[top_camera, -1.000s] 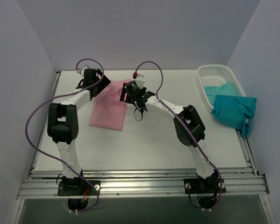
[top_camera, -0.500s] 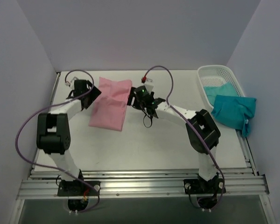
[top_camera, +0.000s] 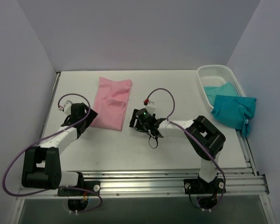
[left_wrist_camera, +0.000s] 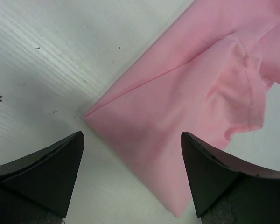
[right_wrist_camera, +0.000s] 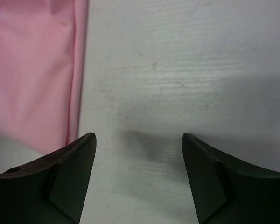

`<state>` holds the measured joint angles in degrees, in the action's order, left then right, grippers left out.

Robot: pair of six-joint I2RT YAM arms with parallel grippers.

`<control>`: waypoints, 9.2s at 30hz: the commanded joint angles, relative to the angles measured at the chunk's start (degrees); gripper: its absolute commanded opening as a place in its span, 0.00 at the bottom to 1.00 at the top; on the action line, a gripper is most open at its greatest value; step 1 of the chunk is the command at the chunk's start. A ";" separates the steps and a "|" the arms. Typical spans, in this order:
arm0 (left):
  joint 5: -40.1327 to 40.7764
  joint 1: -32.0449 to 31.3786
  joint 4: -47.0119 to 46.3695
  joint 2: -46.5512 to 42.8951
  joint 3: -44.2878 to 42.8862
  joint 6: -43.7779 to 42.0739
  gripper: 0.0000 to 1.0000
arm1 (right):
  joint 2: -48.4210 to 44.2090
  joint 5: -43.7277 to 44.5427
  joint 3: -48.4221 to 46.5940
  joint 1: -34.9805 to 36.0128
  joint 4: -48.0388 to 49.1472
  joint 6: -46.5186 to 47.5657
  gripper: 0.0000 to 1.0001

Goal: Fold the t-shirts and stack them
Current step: Grab one side of the 2/3 rectangular tshirt with both arms, then fold the long partially folded tshirt into a neat square, then put the neatly folded tshirt into the corner of the board with the left arm

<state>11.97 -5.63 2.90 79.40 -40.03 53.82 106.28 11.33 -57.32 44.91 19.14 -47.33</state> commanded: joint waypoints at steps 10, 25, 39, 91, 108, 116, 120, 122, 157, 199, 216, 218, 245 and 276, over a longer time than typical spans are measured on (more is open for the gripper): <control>5.08 -0.88 -1.93 -8.82 9.26 2.69 0.93 | 3.23 0.27 -3.67 9.67 7.58 -4.79 0.68; 1.57 -0.08 -15.72 3.30 10.94 5.06 0.90 | 11.76 -0.96 -9.39 8.36 8.64 -4.35 0.64; -0.89 0.35 -20.38 7.44 10.59 4.89 0.52 | 14.57 -3.69 -9.39 6.25 10.40 -4.00 0.10; 1.56 -15.82 15.91 -32.47 8.33 4.28 0.03 | -17.16 12.13 1.17 13.01 -16.23 -2.33 0.00; 3.24 -15.20 8.54 -11.90 -10.49 -0.56 0.06 | -6.45 12.22 -17.82 6.52 -20.46 3.91 0.00; 0.26 -12.57 5.81 -1.46 -17.18 -1.88 0.07 | -1.17 8.71 -23.62 2.30 -20.63 5.32 0.00; -1.85 -10.81 4.84 2.34 -19.99 -2.06 0.07 | 1.99 7.13 -27.31 0.98 -21.07 5.93 0.00; -2.91 -9.93 3.61 3.83 -20.96 -1.97 0.07 | 3.05 6.25 -28.46 0.45 -21.07 6.11 0.00; -23.40 4.57 -13.01 36.55 -64.48 -8.11 0.94 | 3.26 -2.12 -29.37 -18.45 11.63 11.73 1.00; 22.23 -26.37 -16.26 43.38 -31.95 38.55 0.90 | -37.55 42.54 6.96 4.84 -24.93 -0.66 1.00; 11.41 -6.42 -20.56 45.41 -35.38 27.30 0.02 | -38.78 41.49 7.93 4.93 -23.53 0.05 1.00; 10.63 -3.45 -20.48 44.54 -35.29 25.55 0.02 | -38.43 41.31 8.01 4.84 -23.36 0.05 1.00; -10.47 18.46 -12.82 37.35 -43.47 -5.12 0.94 | -38.25 39.20 9.68 5.19 -20.89 -0.22 1.00; 19.67 6.95 17.41 -14.71 -16.39 -21.57 0.94 | -36.67 33.31 0.63 10.99 -30.21 3.74 1.00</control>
<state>27.62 1.83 20.80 66.43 -53.52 33.71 70.74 42.54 -55.51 55.59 -8.43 -44.75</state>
